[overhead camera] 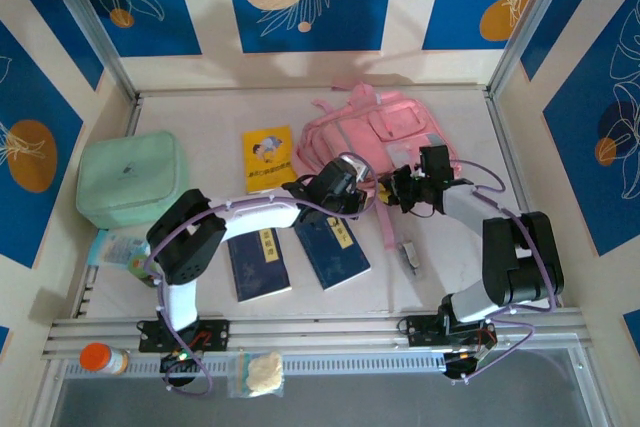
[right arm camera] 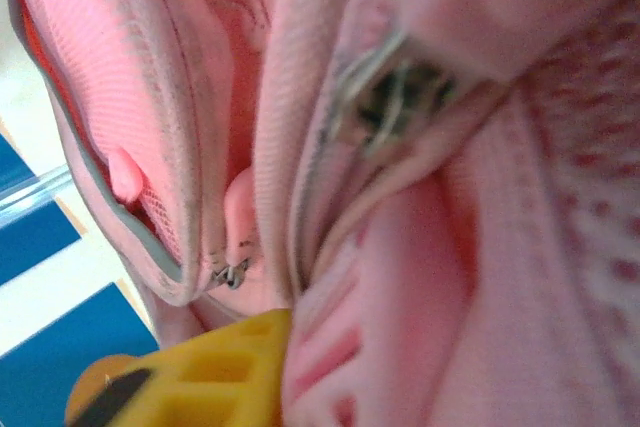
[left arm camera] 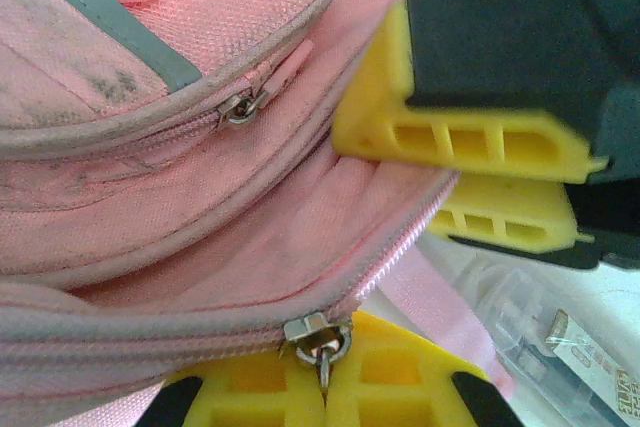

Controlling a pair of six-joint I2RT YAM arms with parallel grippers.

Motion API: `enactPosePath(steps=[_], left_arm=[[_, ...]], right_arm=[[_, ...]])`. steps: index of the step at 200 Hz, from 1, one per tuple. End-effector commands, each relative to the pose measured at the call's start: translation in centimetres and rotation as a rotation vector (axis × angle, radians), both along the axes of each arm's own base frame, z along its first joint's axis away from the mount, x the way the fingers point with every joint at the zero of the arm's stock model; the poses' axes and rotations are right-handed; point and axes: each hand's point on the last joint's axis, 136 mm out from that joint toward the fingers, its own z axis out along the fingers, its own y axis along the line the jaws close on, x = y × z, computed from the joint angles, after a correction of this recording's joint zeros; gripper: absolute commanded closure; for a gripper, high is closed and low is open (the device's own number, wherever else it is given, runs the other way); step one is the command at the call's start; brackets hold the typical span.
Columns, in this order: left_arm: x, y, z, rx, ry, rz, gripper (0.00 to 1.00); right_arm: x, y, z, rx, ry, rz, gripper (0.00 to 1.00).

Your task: Pack books, pencil case, and school supplies into a backpack

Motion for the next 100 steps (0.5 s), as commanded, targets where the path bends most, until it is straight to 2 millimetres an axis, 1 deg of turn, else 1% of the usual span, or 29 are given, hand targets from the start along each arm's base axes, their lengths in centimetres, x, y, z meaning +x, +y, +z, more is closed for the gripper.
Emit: enactPosePath(steps=[1, 16, 30, 46, 62, 74, 84, 88, 100], left_arm=[[-0.2, 0.5, 4.6, -0.036, -0.073, -0.026, 1.00], [-0.3, 2.3, 4.1, 0.023, -0.070, 0.003, 1.00], [-0.3, 3.8, 3.2, 0.063, -0.067, 0.010, 1.00], [-0.2, 5.0, 1.7, 0.109, -0.023, 0.005, 1.00], [0.1, 5.9, 0.5, 0.144, 0.031, 0.015, 1.00], [0.0, 6.0, 0.3, 0.137, 0.053, 0.018, 1.00], [-0.3, 5.5, 0.5, 0.109, 0.069, 0.010, 1.00], [-0.5, 5.1, 0.7, 0.089, 0.080, -0.003, 1.00], [-1.1, 3.5, 1.7, 0.013, 0.105, -0.062, 1.00]], right_arm=[[1.4, -2.5, 1.4, -0.093, -0.090, 0.030, 0.90], [1.4, -4.4, 1.9, -0.138, -0.112, 0.046, 0.94], [2.0, -6.5, 2.6, -0.158, -0.140, 0.050, 0.99], [2.8, -7.9, 3.3, -0.170, -0.146, 0.076, 1.00], [3.9, -8.6, 3.6, -0.194, -0.152, 0.095, 1.00], [4.4, -9.2, 3.5, -0.227, -0.141, 0.092, 1.00], [4.6, -9.3, 3.6, -0.241, -0.145, 0.095, 1.00], [4.6, -9.1, 3.8, -0.238, -0.152, 0.100, 0.96], [4.5, -8.4, 4.2, -0.221, -0.172, 0.114, 0.82]])
